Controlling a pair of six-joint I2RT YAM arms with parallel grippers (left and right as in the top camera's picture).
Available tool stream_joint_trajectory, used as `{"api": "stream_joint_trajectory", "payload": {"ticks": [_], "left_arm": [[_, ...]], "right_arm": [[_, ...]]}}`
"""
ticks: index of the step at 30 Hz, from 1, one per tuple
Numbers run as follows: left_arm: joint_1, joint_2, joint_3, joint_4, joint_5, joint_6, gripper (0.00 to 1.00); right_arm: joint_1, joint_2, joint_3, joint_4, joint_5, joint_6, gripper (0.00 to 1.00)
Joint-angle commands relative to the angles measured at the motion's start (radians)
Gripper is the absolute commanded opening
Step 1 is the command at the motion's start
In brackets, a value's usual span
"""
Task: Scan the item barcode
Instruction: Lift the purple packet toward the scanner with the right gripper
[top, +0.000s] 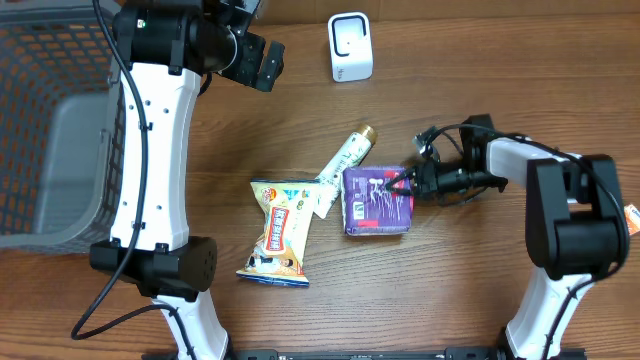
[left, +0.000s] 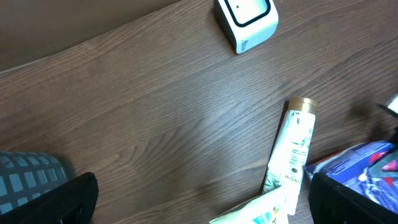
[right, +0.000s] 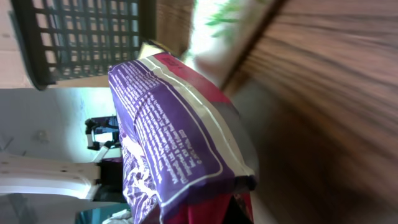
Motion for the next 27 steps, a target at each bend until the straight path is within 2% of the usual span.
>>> {"api": "stream_joint_trajectory", "payload": {"ticks": [1,6,10,15,27], "left_arm": [[0.004,-0.008,0.006,0.001,-0.003,-0.014,1.00],[0.004,-0.008,0.006,0.001,-0.003,-0.014,1.00],[0.004,-0.008,0.006,0.001,-0.003,-0.014,1.00],[0.004,-0.008,0.006,0.001,-0.003,-0.014,1.00],[0.004,-0.008,0.006,0.001,-0.003,-0.014,1.00]], "right_arm": [[0.002,-0.153,0.101,-0.057,-0.032,0.068,0.04],[0.002,-0.275,0.215,-0.191,-0.022,0.128,0.04],[-0.004,-0.360,0.302,-0.275,0.063,0.285,0.04],[-0.007,-0.466,0.361,-0.354,0.069,0.289,0.04],[-0.007,-0.639,0.368,-0.347,0.069,0.297,0.04]]}}
